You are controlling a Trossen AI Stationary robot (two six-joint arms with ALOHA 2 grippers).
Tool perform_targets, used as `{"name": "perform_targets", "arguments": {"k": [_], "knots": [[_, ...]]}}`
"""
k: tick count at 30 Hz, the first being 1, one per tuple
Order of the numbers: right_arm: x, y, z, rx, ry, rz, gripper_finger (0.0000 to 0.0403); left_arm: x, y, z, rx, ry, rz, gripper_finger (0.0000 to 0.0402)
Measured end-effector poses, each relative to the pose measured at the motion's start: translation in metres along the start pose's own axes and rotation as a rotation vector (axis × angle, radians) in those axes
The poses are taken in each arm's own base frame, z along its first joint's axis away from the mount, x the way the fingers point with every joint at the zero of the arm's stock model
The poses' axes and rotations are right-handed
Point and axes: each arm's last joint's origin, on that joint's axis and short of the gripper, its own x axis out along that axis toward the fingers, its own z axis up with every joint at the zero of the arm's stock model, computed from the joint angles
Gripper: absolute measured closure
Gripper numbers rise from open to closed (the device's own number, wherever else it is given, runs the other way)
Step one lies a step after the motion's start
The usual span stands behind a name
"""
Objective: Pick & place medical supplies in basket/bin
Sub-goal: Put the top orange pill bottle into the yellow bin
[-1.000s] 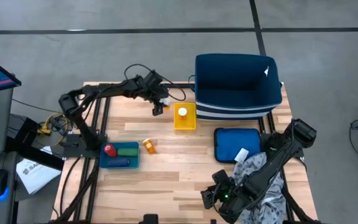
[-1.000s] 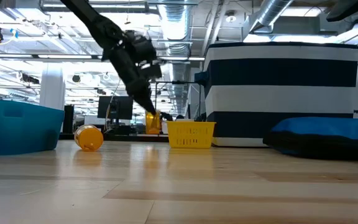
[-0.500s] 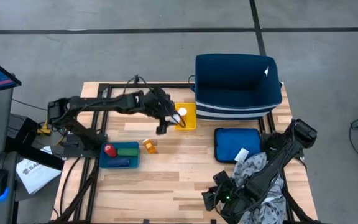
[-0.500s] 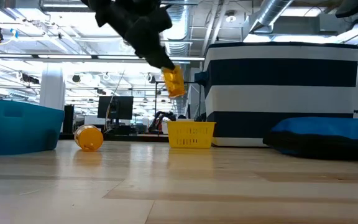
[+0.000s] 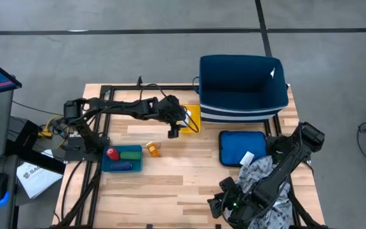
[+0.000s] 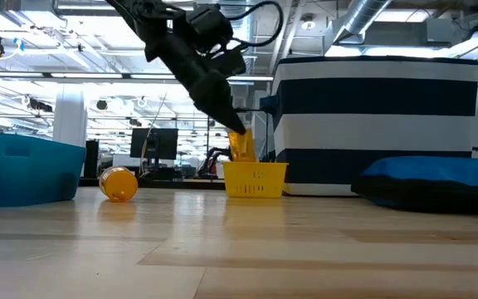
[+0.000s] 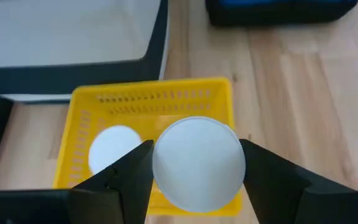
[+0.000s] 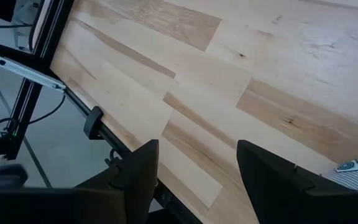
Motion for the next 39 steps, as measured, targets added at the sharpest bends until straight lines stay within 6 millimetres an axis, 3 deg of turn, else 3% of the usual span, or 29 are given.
{"name": "perform_targets", "arguments": {"k": [15,39], "knots": [[0.0,-0.001,0.0,-0.007,-0.002,-0.009,0.0189,0.009,0.017,-0.013,-0.035,0.054,0.013,0.0189],[0.0,-0.003,0.001,-0.008,-0.007,-0.024,0.0189,0.009,0.014,0.0,-0.017,-0.079,-0.009,0.0186]]}}
